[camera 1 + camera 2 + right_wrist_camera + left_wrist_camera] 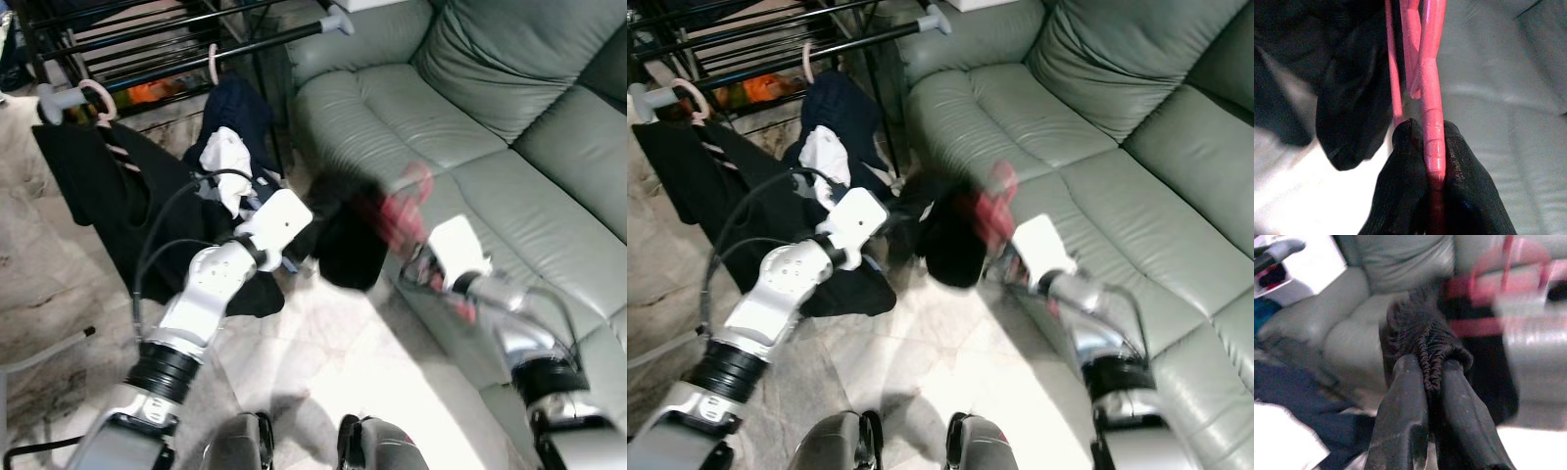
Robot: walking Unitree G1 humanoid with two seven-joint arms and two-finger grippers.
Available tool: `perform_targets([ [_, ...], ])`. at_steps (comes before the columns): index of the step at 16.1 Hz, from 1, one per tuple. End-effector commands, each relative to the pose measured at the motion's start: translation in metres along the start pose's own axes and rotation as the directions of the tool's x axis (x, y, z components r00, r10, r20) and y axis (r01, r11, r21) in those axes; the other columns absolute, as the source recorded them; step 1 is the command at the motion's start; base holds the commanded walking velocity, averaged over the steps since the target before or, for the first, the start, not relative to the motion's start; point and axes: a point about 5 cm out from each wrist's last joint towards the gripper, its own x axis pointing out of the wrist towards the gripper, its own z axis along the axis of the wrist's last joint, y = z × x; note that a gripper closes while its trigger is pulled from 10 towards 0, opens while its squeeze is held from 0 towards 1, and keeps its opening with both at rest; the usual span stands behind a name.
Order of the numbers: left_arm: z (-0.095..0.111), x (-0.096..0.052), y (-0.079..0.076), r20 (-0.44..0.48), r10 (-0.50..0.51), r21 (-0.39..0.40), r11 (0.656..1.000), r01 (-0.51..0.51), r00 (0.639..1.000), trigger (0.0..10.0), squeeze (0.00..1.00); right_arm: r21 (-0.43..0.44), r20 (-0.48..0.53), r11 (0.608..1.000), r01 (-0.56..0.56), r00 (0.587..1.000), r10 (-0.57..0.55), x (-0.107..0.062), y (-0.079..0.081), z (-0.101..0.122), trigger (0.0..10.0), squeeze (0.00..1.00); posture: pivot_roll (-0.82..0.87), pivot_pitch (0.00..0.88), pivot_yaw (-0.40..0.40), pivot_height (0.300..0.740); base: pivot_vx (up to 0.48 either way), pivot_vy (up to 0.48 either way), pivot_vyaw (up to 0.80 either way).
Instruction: Hang hanger
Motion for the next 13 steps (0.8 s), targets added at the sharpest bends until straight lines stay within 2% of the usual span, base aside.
perform_targets([
  [1,-0.005,0.000,0.005,-0.045,0.034,0.048,0.998,-0.031,0.998,10.0,0.00,0.021,0.043,0.999,0.029,0.999,-0.030,0.001,-0.004,0.007,10.0,0.00,-0.06,0.117,0.004,0.740,0.000,0.000,0.00],
  [2,-0.008,0.000,0.008,-0.066,0.059,0.081,0.995,-0.053,0.996,10.0,0.00,0.016,0.050,1.000,0.013,0.999,-0.014,0.002,0.000,0.008,10.0,0.00,-0.06,0.117,0.004,0.740,0.000,0.000,0.00],
  [3,-0.006,0.001,0.009,-0.058,0.060,0.065,0.996,-0.057,0.996,10.0,0.00,0.008,0.039,1.000,0.000,0.999,0.000,0.003,0.004,0.005,10.0,0.00,-0.07,0.117,0.002,0.740,0.000,0.000,0.00],
  [4,-0.001,0.002,0.012,-0.042,0.083,0.009,0.997,-0.083,0.996,10.0,0.00,-0.026,0.004,1.000,0.003,1.000,-0.003,0.004,0.009,-0.003,10.0,0.00,-0.06,0.115,-0.001,0.740,0.000,0.000,0.00],
  [6,0.000,0.003,0.017,-0.046,0.124,0.014,0.992,-0.123,0.991,10.0,0.00,-0.028,-0.035,0.999,0.026,0.999,-0.027,0.002,0.011,-0.012,10.0,0.00,-0.06,0.114,-0.004,0.740,0.000,0.000,0.00],
  [8,-0.008,0.000,0.028,-0.078,0.192,0.054,0.981,-0.188,0.978,10.0,0.00,0.005,-0.071,0.997,-0.078,0.994,0.078,-0.004,0.026,-0.024,10.0,0.00,-0.06,0.118,-0.006,0.740,0.000,0.000,0.00],
  [9,-0.008,-0.001,0.032,-0.077,0.203,0.048,0.979,-0.200,0.976,10.0,0.00,-0.005,-0.171,0.975,-0.221,0.961,0.217,-0.017,0.037,-0.044,10.0,0.00,-0.07,0.120,-0.007,0.740,0.000,0.000,0.00],
  [10,-0.007,0.000,0.033,-0.076,0.204,0.049,0.978,-0.201,0.976,10.0,0.00,0.004,-0.223,0.954,-0.299,0.930,0.292,-0.026,0.041,-0.056,10.0,0.00,-0.07,0.120,-0.007,0.740,0.000,0.000,0.00],
  [11,-0.007,0.000,0.033,-0.076,0.207,0.050,0.978,-0.204,0.975,10.0,0.00,0.006,-0.262,0.942,-0.337,0.908,0.326,-0.034,0.040,-0.064,10.0,0.00,-0.07,0.120,-0.007,0.740,0.000,0.000,0.00],
  [13,-0.007,0.000,0.034,-0.072,0.213,0.053,0.976,-0.210,0.974,10.0,0.00,-0.008,-0.346,0.928,-0.372,0.872,0.347,-0.052,0.027,-0.080,10.0,0.00,-0.08,0.127,-0.005,0.740,0.000,0.000,0.00],
])
